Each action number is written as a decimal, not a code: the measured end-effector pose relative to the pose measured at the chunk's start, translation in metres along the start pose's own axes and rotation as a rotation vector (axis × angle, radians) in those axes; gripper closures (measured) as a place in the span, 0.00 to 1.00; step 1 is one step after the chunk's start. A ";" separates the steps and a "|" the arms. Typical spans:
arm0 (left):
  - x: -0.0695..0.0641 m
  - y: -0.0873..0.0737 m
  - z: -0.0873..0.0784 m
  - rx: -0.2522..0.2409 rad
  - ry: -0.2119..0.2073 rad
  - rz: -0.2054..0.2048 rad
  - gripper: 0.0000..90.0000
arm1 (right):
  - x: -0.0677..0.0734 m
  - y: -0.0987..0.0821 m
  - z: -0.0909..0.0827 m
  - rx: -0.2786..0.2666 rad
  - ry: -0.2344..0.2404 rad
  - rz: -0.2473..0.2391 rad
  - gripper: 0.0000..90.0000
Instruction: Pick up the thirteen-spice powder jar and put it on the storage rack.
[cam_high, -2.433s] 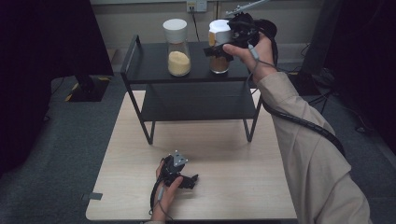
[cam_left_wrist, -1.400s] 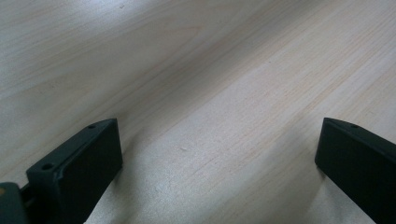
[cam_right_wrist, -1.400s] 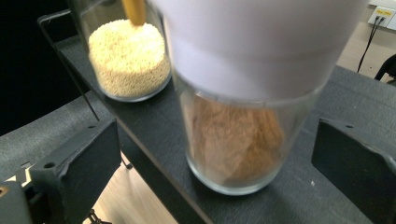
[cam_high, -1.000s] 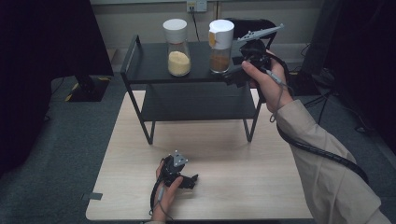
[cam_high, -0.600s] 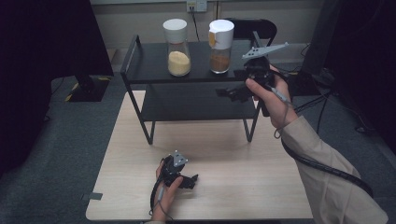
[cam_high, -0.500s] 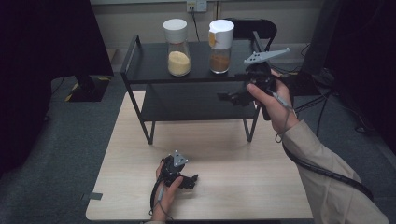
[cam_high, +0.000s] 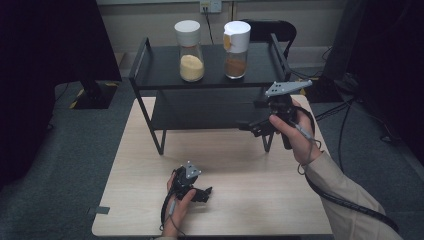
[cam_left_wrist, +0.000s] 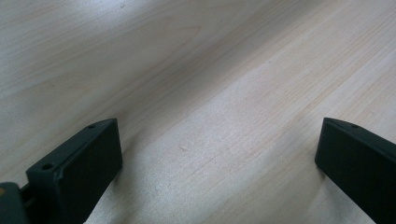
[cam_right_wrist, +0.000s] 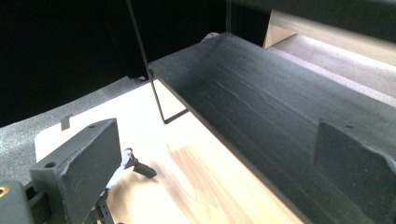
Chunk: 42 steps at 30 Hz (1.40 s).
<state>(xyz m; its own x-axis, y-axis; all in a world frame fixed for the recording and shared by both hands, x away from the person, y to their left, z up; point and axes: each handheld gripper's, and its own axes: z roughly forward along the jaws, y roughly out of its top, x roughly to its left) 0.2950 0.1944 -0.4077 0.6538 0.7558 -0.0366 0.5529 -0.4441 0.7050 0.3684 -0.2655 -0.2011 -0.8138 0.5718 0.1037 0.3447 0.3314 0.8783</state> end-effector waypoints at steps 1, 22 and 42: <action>0.000 0.000 0.000 0.000 0.000 0.001 0.00 | 0.000 -0.003 0.001 0.002 0.004 0.004 0.00; 0.000 0.000 0.000 0.000 0.001 -0.001 0.00 | -0.006 -0.066 0.022 0.028 0.033 0.048 0.01; 0.000 0.000 0.000 0.000 0.001 -0.001 0.00 | -0.009 -0.115 0.035 0.053 0.036 0.073 0.01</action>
<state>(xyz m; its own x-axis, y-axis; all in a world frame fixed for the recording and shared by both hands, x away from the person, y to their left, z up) 0.2948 0.1943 -0.4077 0.6527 0.7567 -0.0368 0.5535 -0.4431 0.7052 0.3525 -0.2826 -0.3192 -0.8017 0.5689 0.1836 0.4268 0.3295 0.8422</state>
